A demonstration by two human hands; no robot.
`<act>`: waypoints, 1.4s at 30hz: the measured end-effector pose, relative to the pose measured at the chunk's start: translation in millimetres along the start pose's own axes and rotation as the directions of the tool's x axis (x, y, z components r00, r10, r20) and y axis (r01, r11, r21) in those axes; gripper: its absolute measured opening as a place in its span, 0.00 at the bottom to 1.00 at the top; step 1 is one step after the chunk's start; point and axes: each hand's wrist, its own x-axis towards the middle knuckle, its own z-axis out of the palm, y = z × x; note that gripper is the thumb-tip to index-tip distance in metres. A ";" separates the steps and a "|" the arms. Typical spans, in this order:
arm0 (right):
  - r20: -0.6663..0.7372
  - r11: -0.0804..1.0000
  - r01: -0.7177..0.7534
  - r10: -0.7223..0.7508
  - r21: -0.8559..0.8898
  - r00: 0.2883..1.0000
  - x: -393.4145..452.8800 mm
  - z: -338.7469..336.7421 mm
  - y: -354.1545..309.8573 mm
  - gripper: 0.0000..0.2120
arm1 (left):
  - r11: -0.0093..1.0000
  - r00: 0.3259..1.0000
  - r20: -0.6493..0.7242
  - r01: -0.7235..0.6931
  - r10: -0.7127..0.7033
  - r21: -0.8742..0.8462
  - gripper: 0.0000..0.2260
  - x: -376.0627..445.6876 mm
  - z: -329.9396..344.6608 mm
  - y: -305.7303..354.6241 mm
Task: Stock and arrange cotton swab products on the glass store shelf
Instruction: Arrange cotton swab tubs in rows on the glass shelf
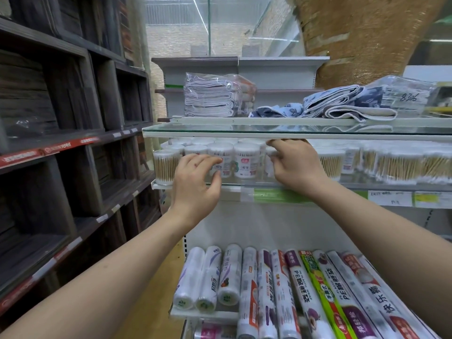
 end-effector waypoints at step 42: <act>0.159 0.999 0.012 -0.007 -0.030 0.987 -10.3 -16.3 21.4 0.15 | 0.957 0.971 0.236 -0.046 -0.025 0.288 0.20 45.5 49.0 47.0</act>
